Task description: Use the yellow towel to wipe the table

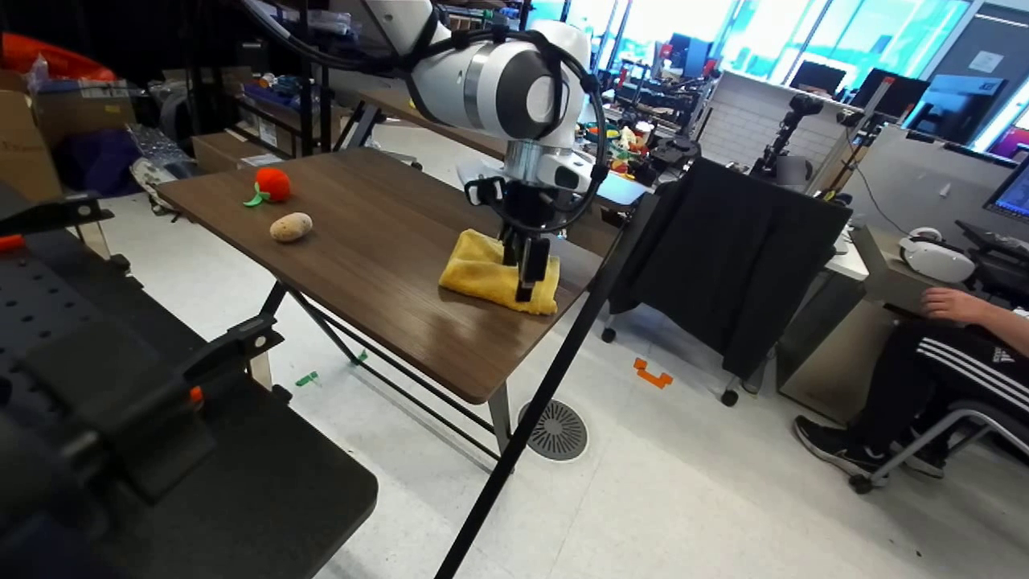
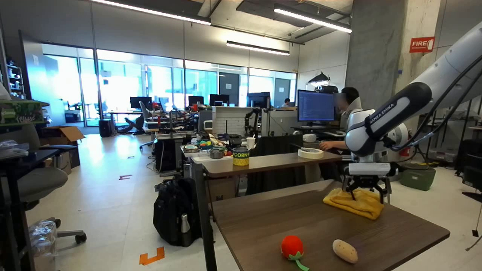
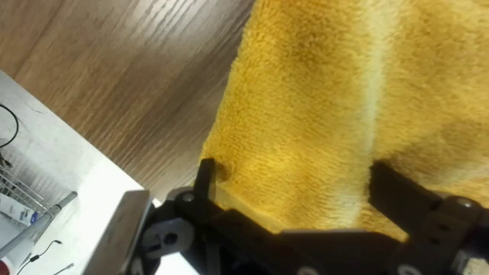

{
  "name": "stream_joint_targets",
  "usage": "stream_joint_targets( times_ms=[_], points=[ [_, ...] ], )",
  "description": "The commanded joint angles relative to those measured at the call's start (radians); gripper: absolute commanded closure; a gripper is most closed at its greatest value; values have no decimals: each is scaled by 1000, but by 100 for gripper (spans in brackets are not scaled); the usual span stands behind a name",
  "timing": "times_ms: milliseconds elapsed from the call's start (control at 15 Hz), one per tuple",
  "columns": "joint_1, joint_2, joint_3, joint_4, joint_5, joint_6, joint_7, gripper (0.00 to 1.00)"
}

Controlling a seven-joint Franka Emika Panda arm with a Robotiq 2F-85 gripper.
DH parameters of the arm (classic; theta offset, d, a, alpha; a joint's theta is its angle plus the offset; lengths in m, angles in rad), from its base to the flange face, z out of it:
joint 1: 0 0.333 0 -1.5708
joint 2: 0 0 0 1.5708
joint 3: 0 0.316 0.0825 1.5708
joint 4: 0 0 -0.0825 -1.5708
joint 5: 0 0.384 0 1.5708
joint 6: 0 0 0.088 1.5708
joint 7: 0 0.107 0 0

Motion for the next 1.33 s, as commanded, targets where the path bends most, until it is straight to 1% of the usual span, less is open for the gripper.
stream_joint_targets(
  times_ms=[0,133,267,333,467,733,800,933,1067,1200,1267],
  points=[
    [47,-11,39,-36,-10,-54,-45,0],
    [79,-34,71,-79,-12,-57,-90,0],
    [115,-64,83,-118,-19,-62,-124,0],
    [99,-13,54,-43,-3,-48,-87,0],
    [131,-28,62,-66,-7,-51,-92,0],
    [131,-35,63,-79,-8,-51,-105,0],
    [126,-24,58,-75,0,5,-83,0],
    [115,-10,79,-69,25,76,-89,0],
    [131,5,91,-69,29,131,-103,0],
    [157,27,116,-62,24,162,-123,0],
    [175,43,134,-46,23,147,-133,0]
  ],
)
